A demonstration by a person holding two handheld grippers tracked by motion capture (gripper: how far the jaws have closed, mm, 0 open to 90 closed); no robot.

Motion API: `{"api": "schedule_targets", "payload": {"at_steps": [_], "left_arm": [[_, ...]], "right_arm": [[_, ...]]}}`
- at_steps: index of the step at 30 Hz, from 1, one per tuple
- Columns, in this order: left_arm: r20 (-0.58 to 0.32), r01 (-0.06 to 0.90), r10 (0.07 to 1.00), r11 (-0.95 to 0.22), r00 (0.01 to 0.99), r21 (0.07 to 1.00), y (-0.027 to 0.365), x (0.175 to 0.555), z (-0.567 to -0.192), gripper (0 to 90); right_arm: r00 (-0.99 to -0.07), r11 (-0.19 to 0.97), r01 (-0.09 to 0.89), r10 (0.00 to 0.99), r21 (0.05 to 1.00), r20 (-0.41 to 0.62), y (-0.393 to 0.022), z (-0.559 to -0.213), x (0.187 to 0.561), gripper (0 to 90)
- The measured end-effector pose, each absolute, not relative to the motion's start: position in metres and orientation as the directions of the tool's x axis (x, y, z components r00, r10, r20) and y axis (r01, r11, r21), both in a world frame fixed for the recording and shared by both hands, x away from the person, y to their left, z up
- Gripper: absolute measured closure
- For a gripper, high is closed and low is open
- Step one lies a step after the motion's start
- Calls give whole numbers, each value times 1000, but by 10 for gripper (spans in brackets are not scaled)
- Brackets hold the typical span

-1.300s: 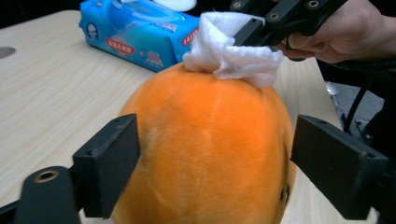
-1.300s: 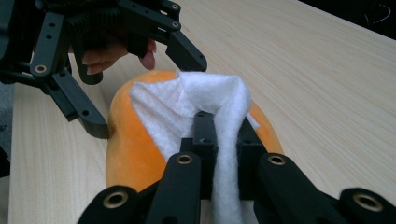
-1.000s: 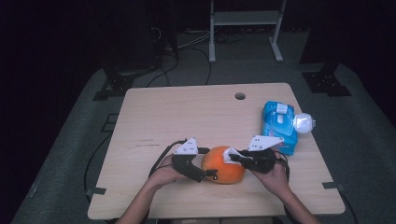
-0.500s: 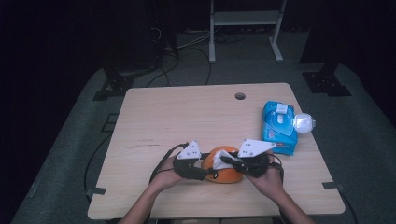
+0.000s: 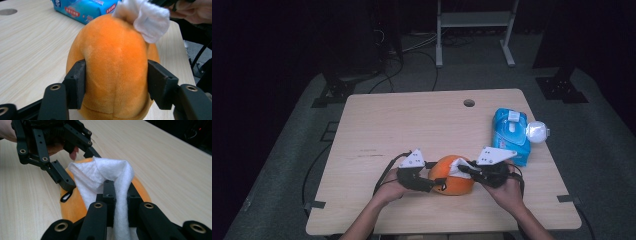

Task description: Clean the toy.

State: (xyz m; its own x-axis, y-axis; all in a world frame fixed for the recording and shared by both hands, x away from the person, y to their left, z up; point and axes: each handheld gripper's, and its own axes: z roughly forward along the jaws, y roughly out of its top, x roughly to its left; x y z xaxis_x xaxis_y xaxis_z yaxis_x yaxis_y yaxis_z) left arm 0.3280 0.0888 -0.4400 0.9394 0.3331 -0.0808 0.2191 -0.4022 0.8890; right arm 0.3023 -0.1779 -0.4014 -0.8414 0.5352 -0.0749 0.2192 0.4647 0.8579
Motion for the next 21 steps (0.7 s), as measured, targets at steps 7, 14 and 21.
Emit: {"api": "schedule_targets", "payload": {"at_steps": [7, 14, 21], "left_arm": [[-64, 195, 333, -378, 941, 905, 89, 329, -445, 330], [-45, 170, 342, -346, 939, 923, 88, 328, -448, 333], [-54, 178, 351, -331, 935, 927, 89, 328, -446, 373]], "right_arm": [[-846, 470, 246, 531, 848, -49, -176, -408, 307, 816], [-841, 468, 256, 539, 846, -44, -178, -408, 309, 816], [-846, 462, 199, 526, 864, -87, -164, -392, 306, 816]]}}
